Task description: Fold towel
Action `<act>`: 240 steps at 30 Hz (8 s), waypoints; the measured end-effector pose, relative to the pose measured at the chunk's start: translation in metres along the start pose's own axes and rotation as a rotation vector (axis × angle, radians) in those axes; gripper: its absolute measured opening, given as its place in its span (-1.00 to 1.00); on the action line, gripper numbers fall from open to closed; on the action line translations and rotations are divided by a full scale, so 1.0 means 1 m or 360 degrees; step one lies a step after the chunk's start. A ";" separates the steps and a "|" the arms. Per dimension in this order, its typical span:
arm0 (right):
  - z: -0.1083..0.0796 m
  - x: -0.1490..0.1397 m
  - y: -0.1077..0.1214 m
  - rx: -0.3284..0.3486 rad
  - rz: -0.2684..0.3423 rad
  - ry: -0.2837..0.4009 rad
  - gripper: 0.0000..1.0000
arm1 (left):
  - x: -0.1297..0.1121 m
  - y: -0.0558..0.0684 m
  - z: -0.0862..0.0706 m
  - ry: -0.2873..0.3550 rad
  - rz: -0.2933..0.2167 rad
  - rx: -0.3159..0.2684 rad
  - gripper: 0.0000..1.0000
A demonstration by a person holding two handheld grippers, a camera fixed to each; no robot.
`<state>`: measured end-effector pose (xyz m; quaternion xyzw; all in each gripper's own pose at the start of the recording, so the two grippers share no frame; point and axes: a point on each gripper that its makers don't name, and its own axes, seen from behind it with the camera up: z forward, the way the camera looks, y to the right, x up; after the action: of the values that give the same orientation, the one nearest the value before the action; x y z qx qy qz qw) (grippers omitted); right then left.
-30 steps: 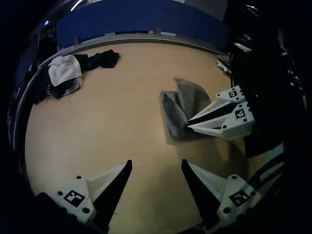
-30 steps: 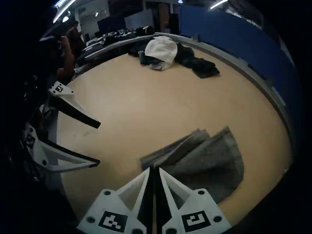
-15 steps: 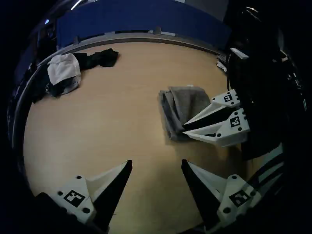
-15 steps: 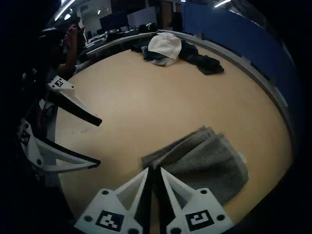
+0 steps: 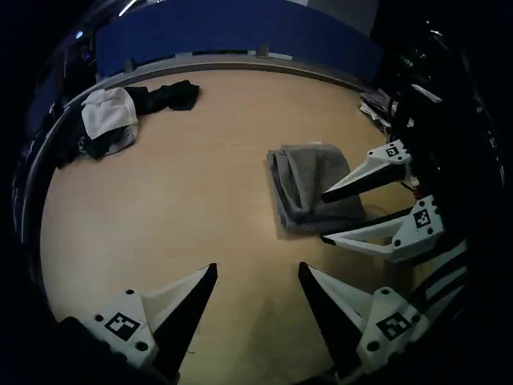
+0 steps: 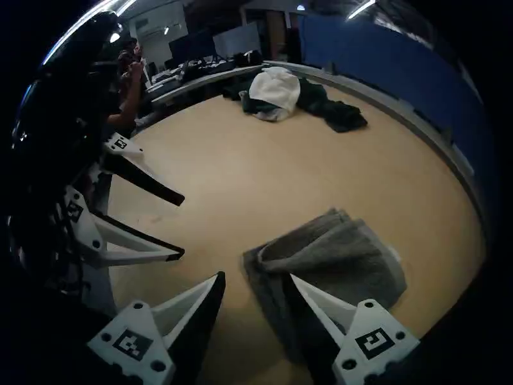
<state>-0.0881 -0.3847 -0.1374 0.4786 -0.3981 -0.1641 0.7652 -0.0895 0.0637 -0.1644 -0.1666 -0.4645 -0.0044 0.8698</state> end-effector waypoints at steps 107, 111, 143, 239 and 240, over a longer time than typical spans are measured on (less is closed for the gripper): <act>-0.133 0.012 0.085 -0.0493 0.0066 0.0292 -0.91 | 0.033 0.025 -0.002 0.0078 0.0061 0.0002 0.88; -0.144 0.019 0.091 -0.0535 0.0043 0.0329 -0.91 | 0.036 0.026 -0.002 0.0086 0.0068 0.0003 0.88; -0.224 0.033 0.139 -0.0713 0.0049 0.0462 -0.91 | 0.056 0.041 -0.002 0.0135 0.0062 -0.0013 0.88; -0.344 -0.202 0.325 -0.1130 0.0582 0.0178 -0.91 | 0.062 0.070 0.024 0.0078 0.0149 0.0039 0.88; -0.344 -0.208 0.323 -0.1129 0.0594 0.0165 -0.91 | 0.062 0.071 0.024 0.0078 0.0149 0.0039 0.88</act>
<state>0.0025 0.1115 -0.0301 0.1121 -0.3577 -0.1253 0.9186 -0.0623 0.1465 -0.1221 -0.1773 -0.4349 0.0378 0.8821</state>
